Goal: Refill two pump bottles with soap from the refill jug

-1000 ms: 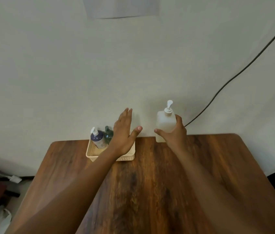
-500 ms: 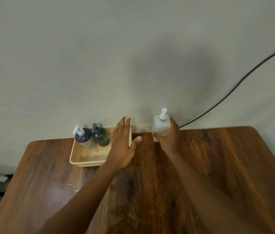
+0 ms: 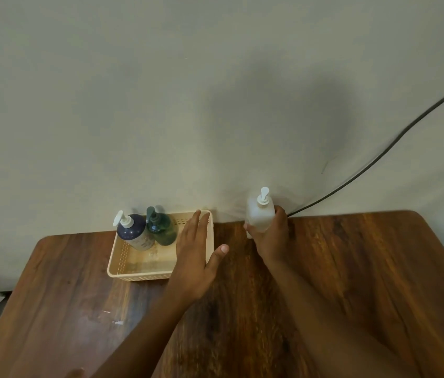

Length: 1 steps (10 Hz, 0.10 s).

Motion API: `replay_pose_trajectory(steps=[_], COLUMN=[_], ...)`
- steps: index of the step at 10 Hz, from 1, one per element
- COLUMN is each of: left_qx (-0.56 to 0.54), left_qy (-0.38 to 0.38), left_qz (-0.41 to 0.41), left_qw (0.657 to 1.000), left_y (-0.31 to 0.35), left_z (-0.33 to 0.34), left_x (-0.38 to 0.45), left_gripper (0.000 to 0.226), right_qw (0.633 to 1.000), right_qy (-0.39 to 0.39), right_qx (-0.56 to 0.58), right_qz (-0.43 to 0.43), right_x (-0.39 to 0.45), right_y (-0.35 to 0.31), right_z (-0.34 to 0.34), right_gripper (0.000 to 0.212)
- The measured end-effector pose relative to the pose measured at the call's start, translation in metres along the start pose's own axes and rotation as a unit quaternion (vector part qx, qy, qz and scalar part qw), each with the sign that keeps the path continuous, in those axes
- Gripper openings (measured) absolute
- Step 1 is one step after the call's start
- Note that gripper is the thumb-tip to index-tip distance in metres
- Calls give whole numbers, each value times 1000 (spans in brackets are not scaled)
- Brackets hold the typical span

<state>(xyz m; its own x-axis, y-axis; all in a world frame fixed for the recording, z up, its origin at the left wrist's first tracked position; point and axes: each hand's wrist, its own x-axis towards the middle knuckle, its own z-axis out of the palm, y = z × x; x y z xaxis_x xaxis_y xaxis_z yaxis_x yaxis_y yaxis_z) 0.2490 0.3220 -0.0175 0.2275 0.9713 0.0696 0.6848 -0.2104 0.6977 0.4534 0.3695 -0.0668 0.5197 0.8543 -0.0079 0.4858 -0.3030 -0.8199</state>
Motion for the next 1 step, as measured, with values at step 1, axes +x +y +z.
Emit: replay_pose_trajectory(steps=[1], left_qx=[-2], left_qy=[4], left_qz=[0], left_qw=[1000], left_y=[7], left_z=[-5], left_x=[-5], left_gripper=[84], right_qw=[1000], right_qy=[-20], right_qx=[-22], right_qz=[-5], right_x=[-5], right_y=[-5], right_z=[-10], right_gripper=[101])
